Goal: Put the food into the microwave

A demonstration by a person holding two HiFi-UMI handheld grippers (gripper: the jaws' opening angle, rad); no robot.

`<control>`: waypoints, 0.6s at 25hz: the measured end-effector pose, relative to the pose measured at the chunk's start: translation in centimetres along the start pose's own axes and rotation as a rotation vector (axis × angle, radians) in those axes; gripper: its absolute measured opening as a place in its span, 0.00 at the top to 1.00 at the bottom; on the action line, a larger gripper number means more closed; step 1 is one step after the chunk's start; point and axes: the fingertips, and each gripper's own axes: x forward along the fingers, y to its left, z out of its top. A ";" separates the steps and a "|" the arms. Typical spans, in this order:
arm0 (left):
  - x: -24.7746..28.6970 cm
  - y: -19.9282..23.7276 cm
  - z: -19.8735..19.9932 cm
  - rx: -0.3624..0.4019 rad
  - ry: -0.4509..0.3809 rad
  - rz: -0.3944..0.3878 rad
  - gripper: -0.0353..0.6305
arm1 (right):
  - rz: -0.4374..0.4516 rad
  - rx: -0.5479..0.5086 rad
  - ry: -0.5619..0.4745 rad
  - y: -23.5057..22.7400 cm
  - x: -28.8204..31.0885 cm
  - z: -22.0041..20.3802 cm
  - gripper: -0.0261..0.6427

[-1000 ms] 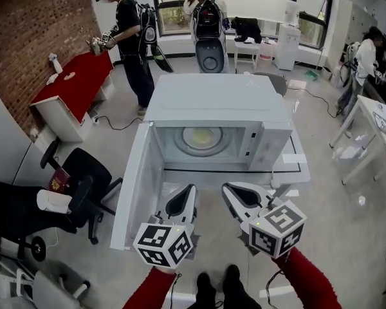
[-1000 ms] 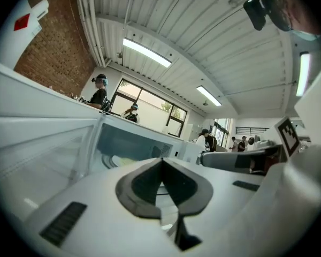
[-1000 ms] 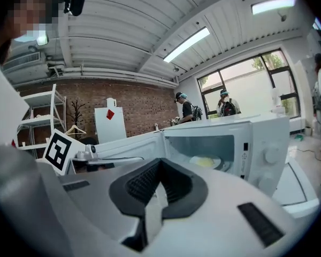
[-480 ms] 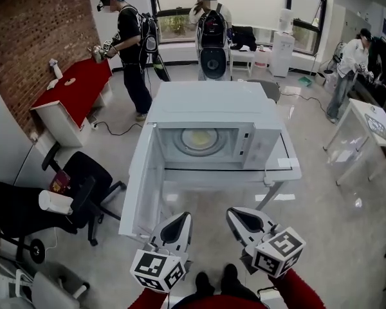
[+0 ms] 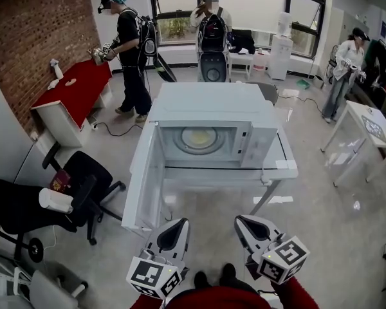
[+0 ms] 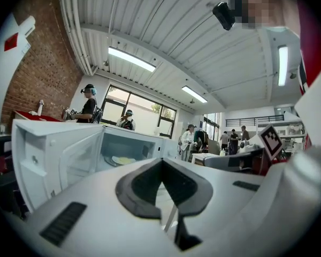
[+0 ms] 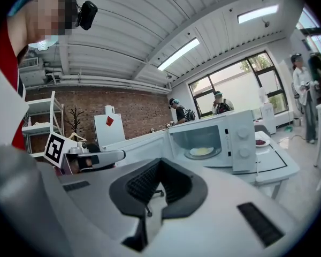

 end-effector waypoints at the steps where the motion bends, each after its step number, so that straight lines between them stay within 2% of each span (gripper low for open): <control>1: -0.1 -0.1 -0.1 -0.001 0.001 -0.002 0.94 | -0.003 -0.002 -0.002 0.1 -0.2 -0.2 0.94; 8: -0.4 -0.4 -0.8 -0.048 0.001 -0.015 0.94 | -0.018 -0.072 0.016 0.9 -0.5 -1.2 0.94; 15: -0.8 -0.5 -0.7 -0.047 -0.001 -0.011 0.94 | -0.018 -0.043 -0.017 0.5 -0.5 -0.3 0.94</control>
